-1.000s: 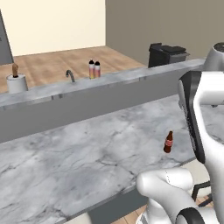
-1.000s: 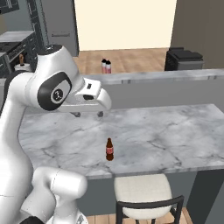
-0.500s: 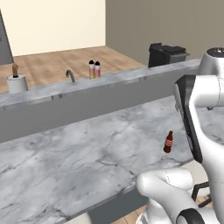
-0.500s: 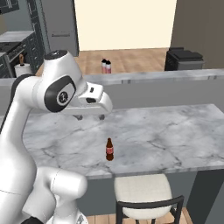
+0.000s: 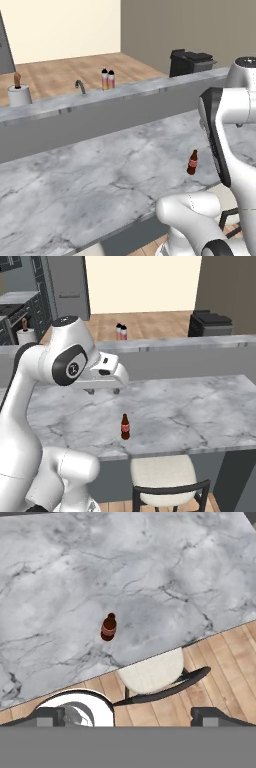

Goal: Place the large bottle from the dining counter next to the other large bottle outside the sink, and place the small bottle from the dining counter next to the other small bottle inside the sink.

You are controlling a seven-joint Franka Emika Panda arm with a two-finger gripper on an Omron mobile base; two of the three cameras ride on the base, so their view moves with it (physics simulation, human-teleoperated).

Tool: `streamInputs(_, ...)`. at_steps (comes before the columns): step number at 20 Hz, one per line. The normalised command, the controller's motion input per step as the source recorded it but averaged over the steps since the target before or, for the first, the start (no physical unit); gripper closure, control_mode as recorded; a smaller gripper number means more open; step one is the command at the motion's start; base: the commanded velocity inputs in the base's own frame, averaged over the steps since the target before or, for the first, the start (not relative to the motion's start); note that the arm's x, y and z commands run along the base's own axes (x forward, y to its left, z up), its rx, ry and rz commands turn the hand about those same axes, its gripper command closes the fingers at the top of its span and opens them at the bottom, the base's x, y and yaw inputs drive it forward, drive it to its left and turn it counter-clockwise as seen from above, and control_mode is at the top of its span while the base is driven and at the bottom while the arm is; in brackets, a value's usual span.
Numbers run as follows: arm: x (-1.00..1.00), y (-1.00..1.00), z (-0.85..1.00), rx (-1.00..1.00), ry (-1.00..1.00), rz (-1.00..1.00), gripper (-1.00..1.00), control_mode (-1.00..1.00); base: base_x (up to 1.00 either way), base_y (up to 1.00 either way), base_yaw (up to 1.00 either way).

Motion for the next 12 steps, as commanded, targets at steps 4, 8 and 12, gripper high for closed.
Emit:
streamInputs(4,0.07,0.06,-0.08,0.02,0.00,0.00,-1.00,-1.00,0.00,0.00,0.00)
streamInputs(8,0.07,0.02,-0.13,0.02,0.00,0.00,-1.00,-1.00,0.00,0.00,0.00)
streamInputs(12,0.09,0.00,-0.15,0.02,0.00,0.00,-1.00,-1.00,0.00,0.00,0.00)
